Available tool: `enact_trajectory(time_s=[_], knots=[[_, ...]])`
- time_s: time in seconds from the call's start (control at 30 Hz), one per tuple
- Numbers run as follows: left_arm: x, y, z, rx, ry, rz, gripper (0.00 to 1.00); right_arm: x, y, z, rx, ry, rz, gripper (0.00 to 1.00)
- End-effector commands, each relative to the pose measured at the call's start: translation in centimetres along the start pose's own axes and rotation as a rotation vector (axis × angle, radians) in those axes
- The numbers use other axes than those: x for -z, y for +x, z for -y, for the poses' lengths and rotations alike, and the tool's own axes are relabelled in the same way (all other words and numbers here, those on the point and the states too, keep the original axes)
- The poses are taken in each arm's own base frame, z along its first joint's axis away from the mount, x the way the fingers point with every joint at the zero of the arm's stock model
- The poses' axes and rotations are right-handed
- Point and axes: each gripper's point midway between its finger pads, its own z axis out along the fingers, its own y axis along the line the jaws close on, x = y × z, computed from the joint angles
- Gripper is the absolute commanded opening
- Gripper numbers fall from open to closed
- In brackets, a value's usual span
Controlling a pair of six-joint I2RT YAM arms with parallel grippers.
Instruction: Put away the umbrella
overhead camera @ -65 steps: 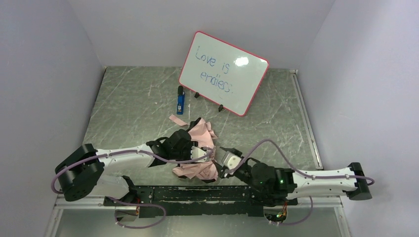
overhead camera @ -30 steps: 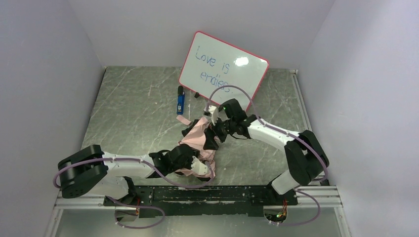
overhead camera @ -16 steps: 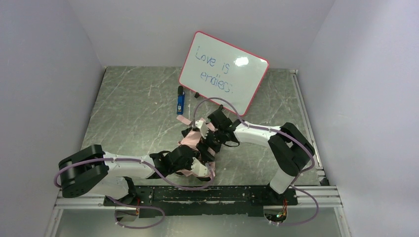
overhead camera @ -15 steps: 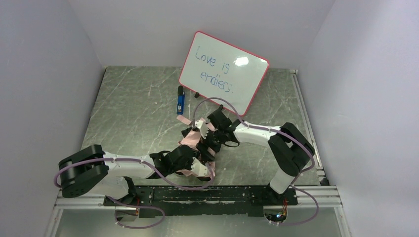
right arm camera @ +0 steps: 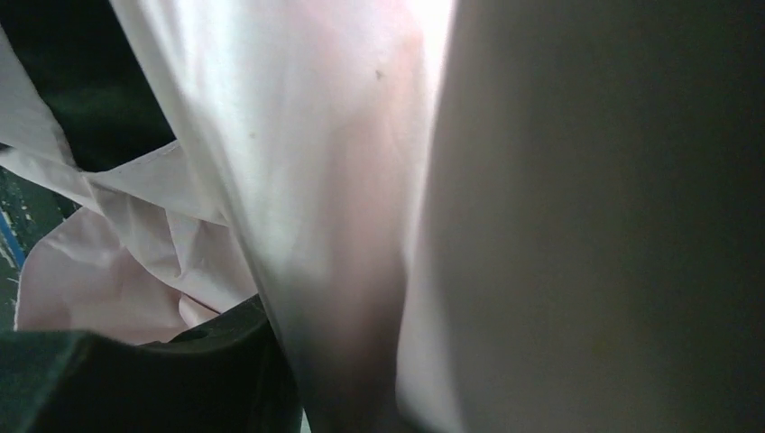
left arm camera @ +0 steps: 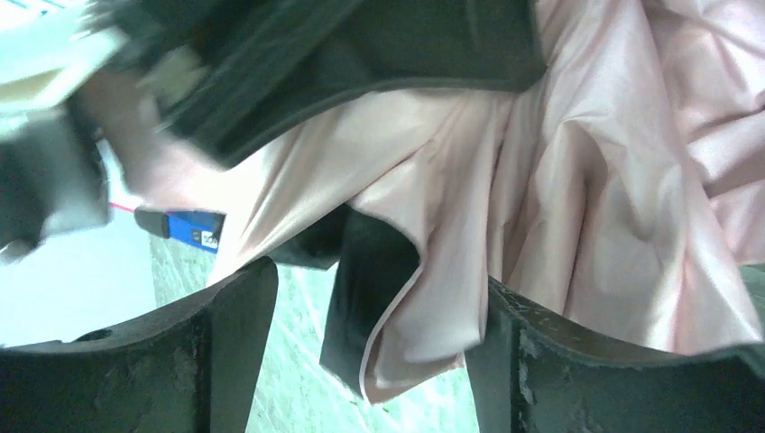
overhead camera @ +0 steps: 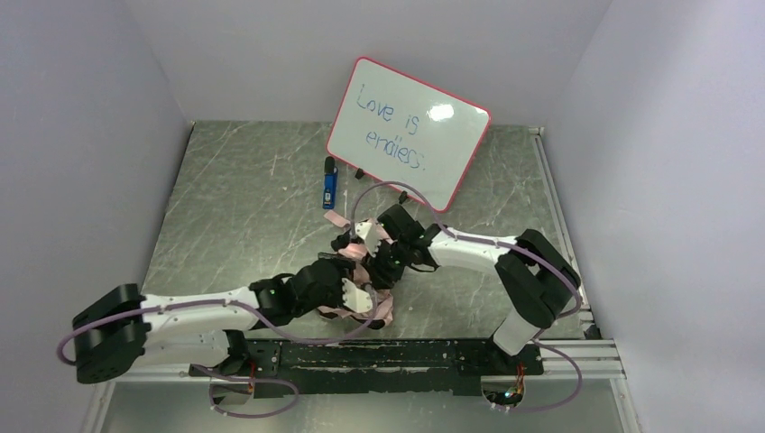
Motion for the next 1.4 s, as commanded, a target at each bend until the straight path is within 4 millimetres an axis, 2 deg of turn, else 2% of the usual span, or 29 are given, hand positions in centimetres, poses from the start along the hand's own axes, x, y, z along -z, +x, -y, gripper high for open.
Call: enact_trajectory(time_s=[0.0,0.27,0.4,0.5,0.57,0.67,0.8,0.93,1.27,1.37], knots=[[2.6,-2.1,-2.3,0.149,-0.057,0.094,0.77,0.9,-0.2,1.3,0.059,0.112,0.05,0.26],[9.6,-5.0,-6.6,0.451,-0.174,0.316,0.77,1.5,-1.2,1.2,0.3,0.218,0.095,0.24],[12.6,-4.8,-8.8,0.549,-0.265,0.363,0.76,1.1,-0.8,0.9,0.432,0.278,0.08,0.23],[13.9,-3.8,-10.1,0.622,-0.341,0.337,0.75,0.8,-0.5,0.9,0.56,0.356,0.073,0.24],[14.0,-3.3,-10.4,0.646,-0.355,0.311,0.75,0.6,-0.5,0.4,0.656,0.397,0.087,0.25],[13.3,-4.0,-9.6,0.664,-0.292,0.295,0.77,0.6,-0.3,0.1,0.787,0.468,0.095,0.26],[11.7,-5.2,-7.7,0.655,-0.161,0.273,0.78,0.6,0.8,0.3,0.914,0.562,0.066,0.27],[10.7,-6.6,-5.5,0.589,-0.013,0.279,0.8,0.8,0.7,0.0,0.989,0.636,0.075,0.28],[11.5,-7.3,-3.3,0.475,0.128,0.308,0.85,0.9,0.5,-0.7,1.12,0.728,0.107,0.27],[11.9,-7.7,-3.2,0.441,0.153,0.326,0.86,1.1,0.3,-0.8,1.146,0.75,0.113,0.28]])
